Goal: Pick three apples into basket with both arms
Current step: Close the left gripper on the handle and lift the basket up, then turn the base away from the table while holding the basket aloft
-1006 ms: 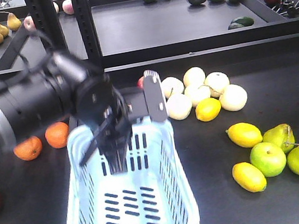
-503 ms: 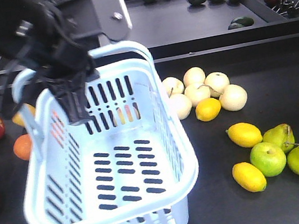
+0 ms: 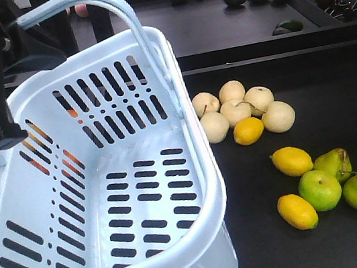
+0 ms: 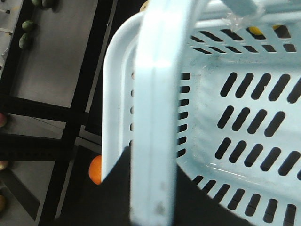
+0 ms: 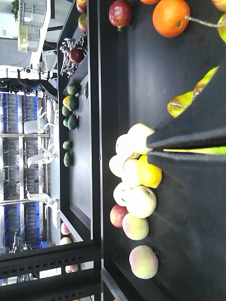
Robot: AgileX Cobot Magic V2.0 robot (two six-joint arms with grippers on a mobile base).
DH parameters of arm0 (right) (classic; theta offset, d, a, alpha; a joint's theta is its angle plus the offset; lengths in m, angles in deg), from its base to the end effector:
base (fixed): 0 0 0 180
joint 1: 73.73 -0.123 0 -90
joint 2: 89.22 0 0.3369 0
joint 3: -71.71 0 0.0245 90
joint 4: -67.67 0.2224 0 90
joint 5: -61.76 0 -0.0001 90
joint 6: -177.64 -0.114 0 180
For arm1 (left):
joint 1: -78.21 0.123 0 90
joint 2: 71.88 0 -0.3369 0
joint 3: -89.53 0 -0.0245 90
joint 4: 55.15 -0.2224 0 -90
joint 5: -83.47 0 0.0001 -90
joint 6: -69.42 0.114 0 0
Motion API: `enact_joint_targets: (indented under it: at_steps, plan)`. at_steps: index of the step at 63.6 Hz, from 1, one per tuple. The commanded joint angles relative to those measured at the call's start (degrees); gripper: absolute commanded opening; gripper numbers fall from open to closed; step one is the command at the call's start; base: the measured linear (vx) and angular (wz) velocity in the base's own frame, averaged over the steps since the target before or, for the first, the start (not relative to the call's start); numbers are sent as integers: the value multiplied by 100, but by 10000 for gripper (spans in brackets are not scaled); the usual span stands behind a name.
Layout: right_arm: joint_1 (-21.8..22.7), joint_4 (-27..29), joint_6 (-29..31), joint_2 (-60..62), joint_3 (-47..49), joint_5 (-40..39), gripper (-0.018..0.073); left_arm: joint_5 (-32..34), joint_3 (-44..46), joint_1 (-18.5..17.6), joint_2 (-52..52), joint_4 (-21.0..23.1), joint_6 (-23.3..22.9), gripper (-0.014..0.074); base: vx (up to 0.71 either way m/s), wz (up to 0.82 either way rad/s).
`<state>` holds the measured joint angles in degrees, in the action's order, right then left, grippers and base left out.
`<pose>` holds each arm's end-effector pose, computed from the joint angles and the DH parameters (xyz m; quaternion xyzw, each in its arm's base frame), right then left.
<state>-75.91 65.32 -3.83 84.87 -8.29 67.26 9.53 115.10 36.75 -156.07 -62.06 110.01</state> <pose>-0.0010 -0.0005 0.1951 -0.0177 0.7155 0.0066 0.6984 0.1785 -0.1401 0.5184 0.5938 0.6947 0.0567 0.4020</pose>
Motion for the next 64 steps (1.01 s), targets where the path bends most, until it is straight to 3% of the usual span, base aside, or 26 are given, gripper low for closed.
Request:
enact_joint_targets:
  at_steps: [1,64]
  plan:
    - [37,-44,1,56,-82,-452,-8,238,192,-18,210,-41,-71,-6,0,0]
    - [37,-44,1,56,-82,-452,-8,243,192,-18,210,-28,-71,-6,0,0]
